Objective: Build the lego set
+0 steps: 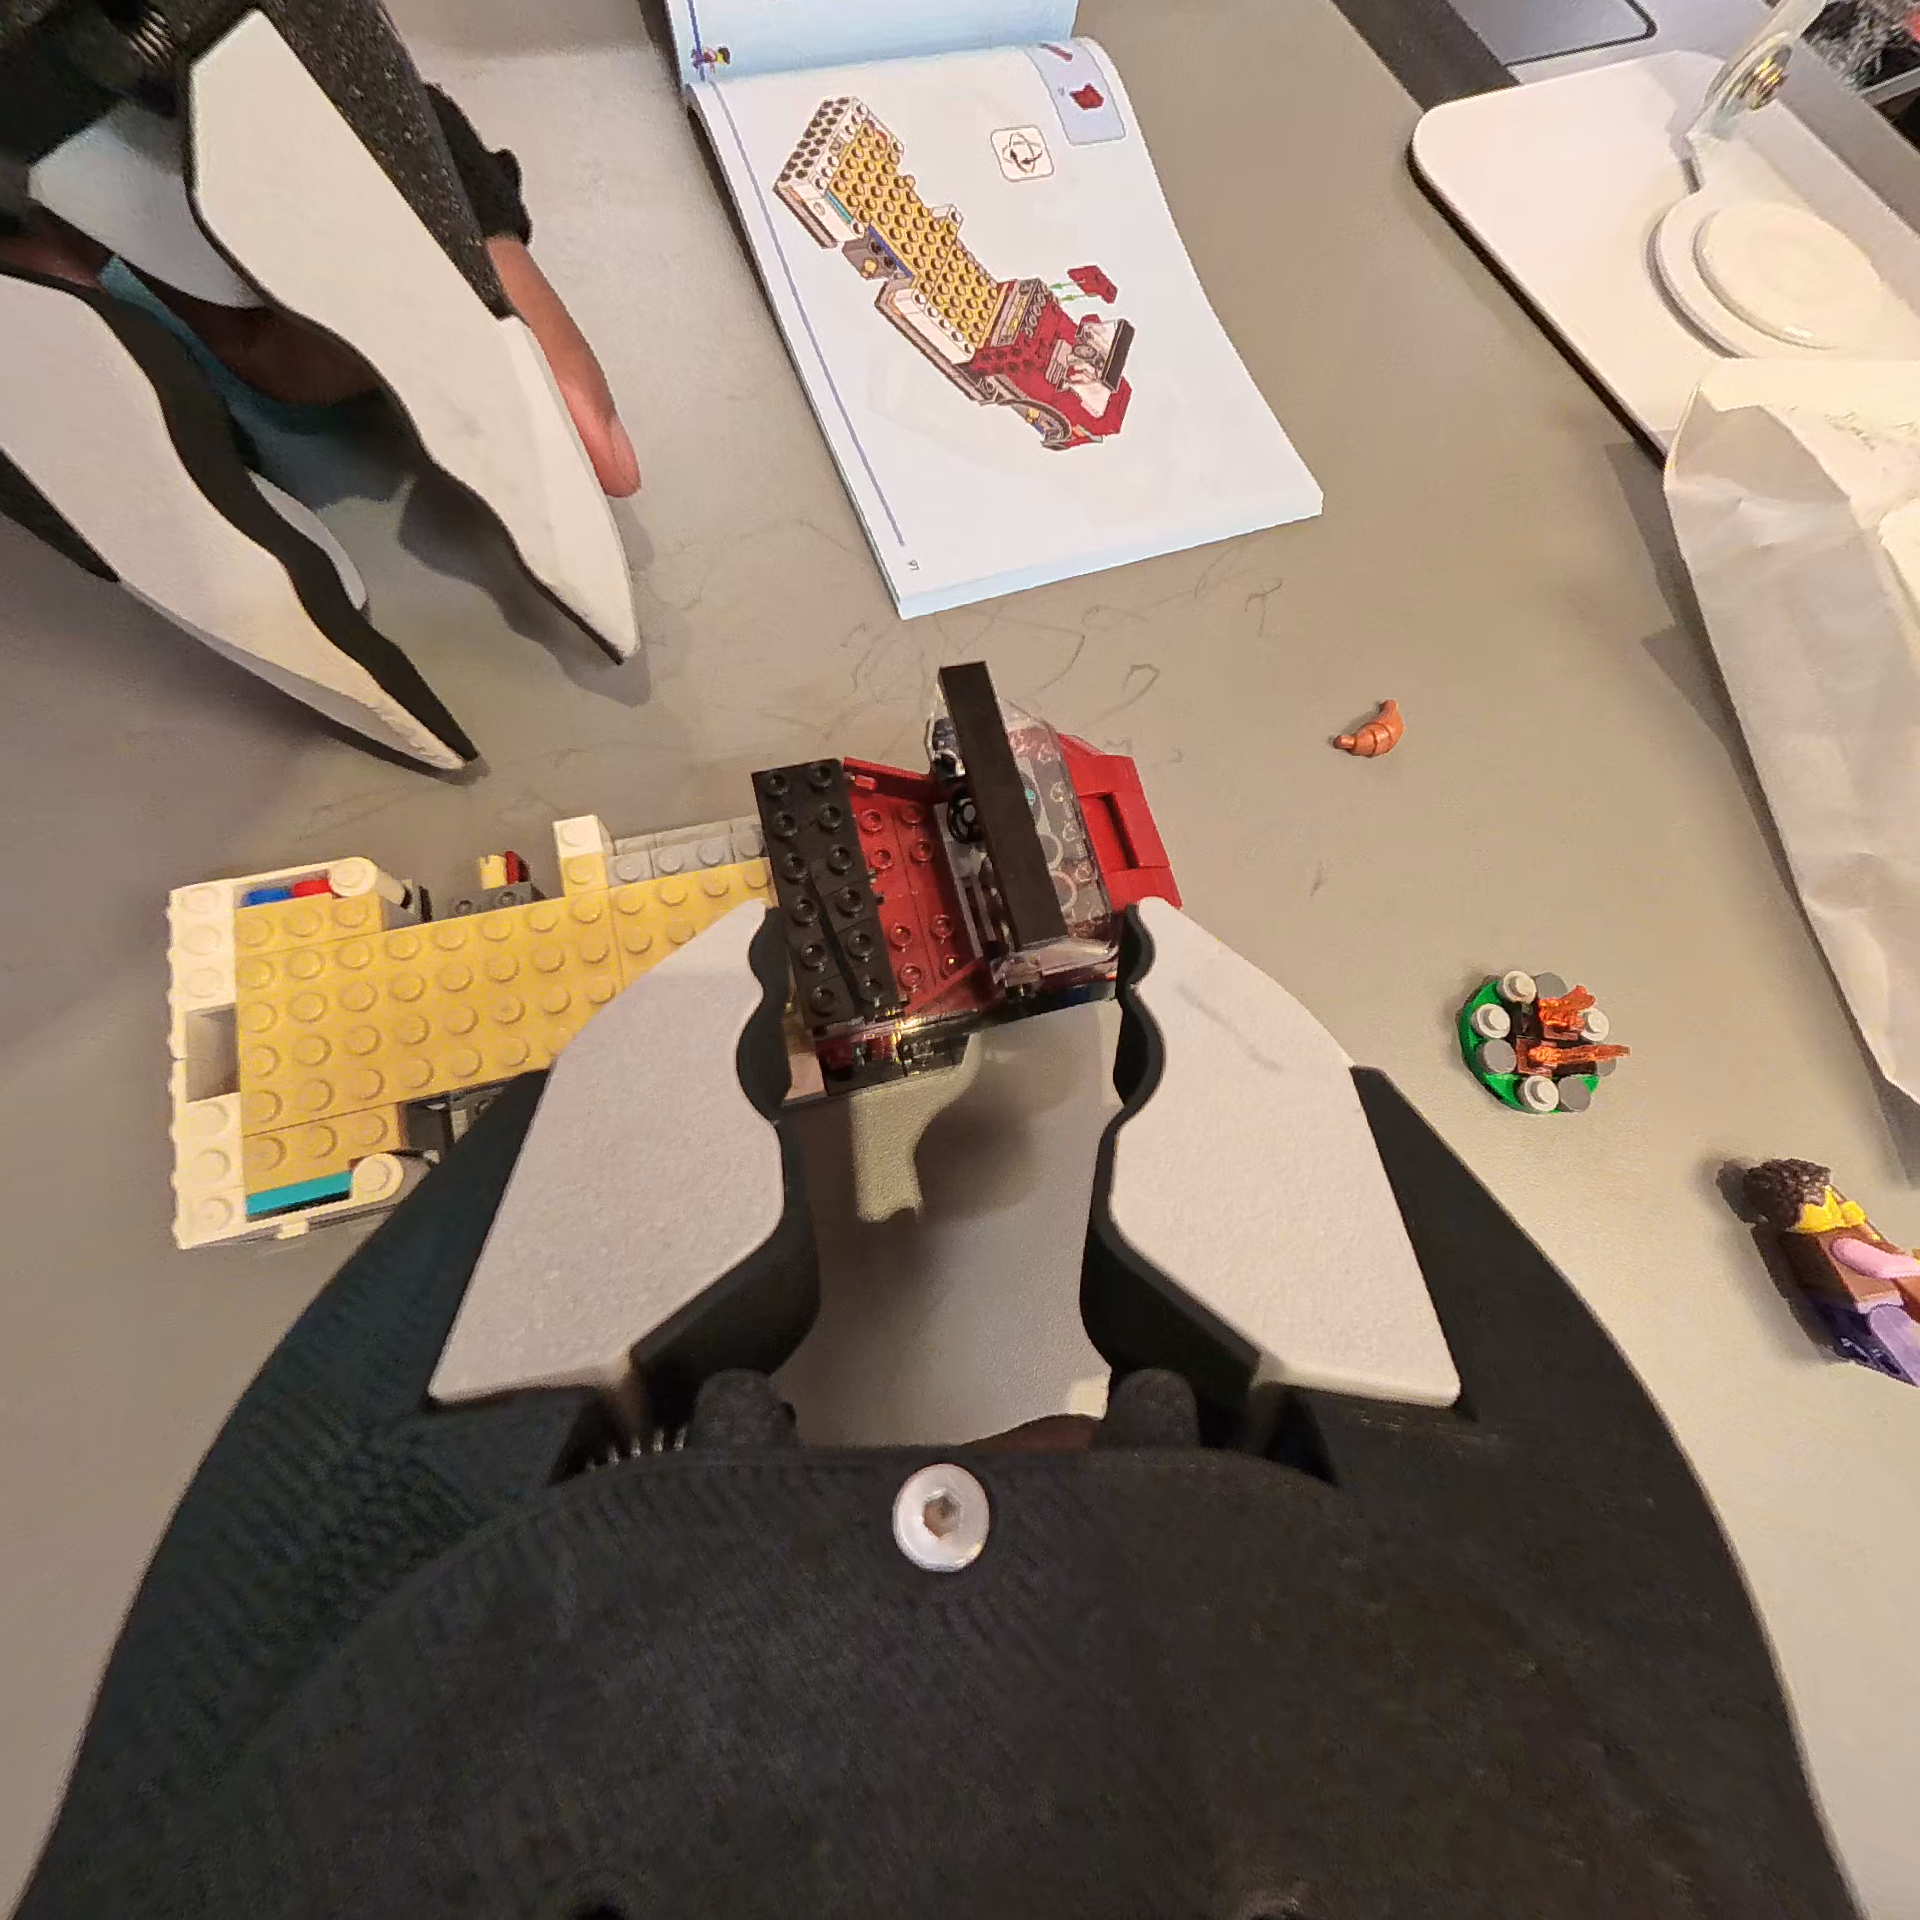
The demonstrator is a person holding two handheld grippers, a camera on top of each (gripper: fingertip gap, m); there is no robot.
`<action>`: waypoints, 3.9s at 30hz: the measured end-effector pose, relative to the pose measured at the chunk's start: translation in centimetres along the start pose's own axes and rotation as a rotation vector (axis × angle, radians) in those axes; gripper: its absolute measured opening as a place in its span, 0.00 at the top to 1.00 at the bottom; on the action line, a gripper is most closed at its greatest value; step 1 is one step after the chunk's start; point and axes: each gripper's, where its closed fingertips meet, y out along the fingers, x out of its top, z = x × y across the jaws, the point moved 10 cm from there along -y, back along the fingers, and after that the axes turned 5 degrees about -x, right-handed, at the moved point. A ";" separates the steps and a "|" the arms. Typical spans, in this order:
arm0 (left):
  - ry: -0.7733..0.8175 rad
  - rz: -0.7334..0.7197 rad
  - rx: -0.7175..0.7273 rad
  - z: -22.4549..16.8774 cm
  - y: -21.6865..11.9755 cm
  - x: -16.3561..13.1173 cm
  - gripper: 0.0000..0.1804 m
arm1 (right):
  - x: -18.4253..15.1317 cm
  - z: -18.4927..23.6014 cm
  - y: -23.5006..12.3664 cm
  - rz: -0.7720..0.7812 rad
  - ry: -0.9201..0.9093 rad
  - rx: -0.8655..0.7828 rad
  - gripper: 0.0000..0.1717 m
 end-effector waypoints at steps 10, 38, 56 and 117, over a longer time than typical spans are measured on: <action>0.001 0.001 0.000 0.0 0.0 0.0 0.79 | 0.0 0.0 0.0 -0.002 -0.001 0.000 0.64; 0.015 0.018 -0.167 1.1 2.7 1.8 0.94 | 0.5 -0.4 -1.4 -0.042 -0.044 -0.065 0.71; -0.079 0.048 -0.157 2.7 0.3 -0.7 0.99 | 1.1 0.3 -1.9 -0.073 -0.107 -0.087 0.71; -0.771 -0.955 -0.406 5.2 -1.3 0.7 0.99 | 4.3 4.4 -1.1 -0.564 0.300 0.066 0.97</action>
